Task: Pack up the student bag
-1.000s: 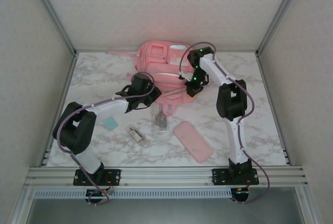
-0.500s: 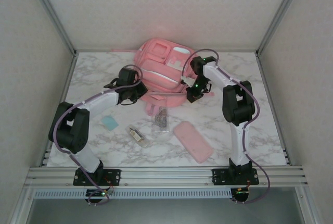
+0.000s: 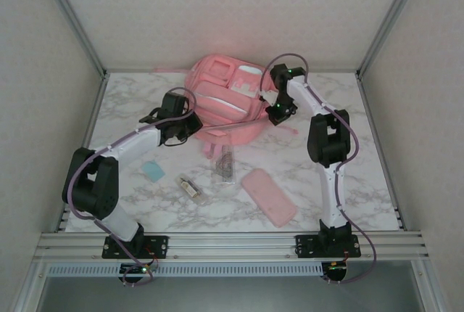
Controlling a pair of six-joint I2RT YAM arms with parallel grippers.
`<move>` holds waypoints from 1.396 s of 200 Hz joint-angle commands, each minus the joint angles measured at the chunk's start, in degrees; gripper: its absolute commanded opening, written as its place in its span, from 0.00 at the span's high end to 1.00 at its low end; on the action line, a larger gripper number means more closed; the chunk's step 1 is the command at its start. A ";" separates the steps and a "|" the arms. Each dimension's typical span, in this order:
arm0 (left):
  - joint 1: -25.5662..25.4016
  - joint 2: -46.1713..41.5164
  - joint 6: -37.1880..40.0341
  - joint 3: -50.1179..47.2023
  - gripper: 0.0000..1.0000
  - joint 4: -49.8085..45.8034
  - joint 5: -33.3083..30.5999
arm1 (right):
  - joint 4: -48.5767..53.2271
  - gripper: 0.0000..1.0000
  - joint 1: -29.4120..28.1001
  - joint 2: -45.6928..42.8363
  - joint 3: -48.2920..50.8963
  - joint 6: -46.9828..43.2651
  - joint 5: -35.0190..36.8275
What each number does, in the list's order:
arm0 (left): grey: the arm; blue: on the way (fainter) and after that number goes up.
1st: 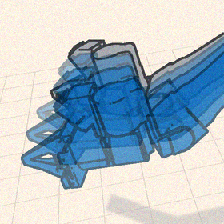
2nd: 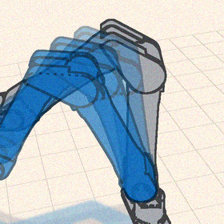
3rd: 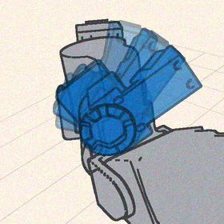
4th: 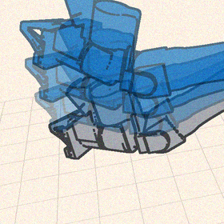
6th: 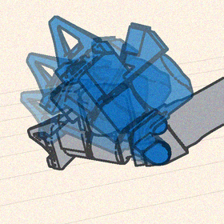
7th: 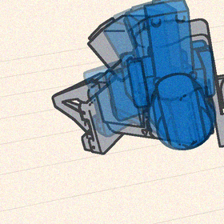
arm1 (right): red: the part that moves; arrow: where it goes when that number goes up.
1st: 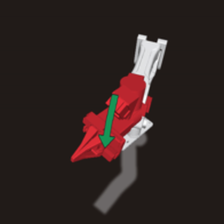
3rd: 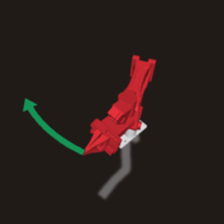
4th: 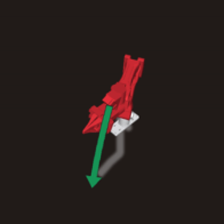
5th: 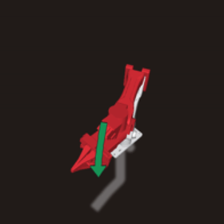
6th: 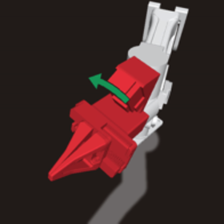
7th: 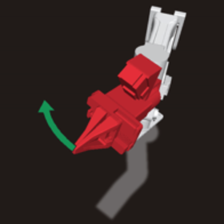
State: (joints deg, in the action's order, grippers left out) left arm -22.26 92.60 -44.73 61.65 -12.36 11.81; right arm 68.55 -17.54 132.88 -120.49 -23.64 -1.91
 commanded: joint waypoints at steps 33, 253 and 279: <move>3.25 -6.14 5.56 2.06 1.00 -4.11 -1.47 | 1.97 1.00 3.66 11.23 -18.33 1.94 8.78; 4.11 -5.60 9.39 3.08 1.00 -4.98 7.53 | -26.04 0.52 5.06 -16.10 15.56 27.93 -10.53; 4.29 -5.51 10.97 2.91 1.00 -6.35 6.78 | -35.67 0.48 4.99 -15.97 19.43 39.40 -14.64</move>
State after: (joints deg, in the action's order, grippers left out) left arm -18.50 88.97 -37.34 61.84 -17.91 17.82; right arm 43.51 -12.23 116.77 -104.90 3.62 -12.36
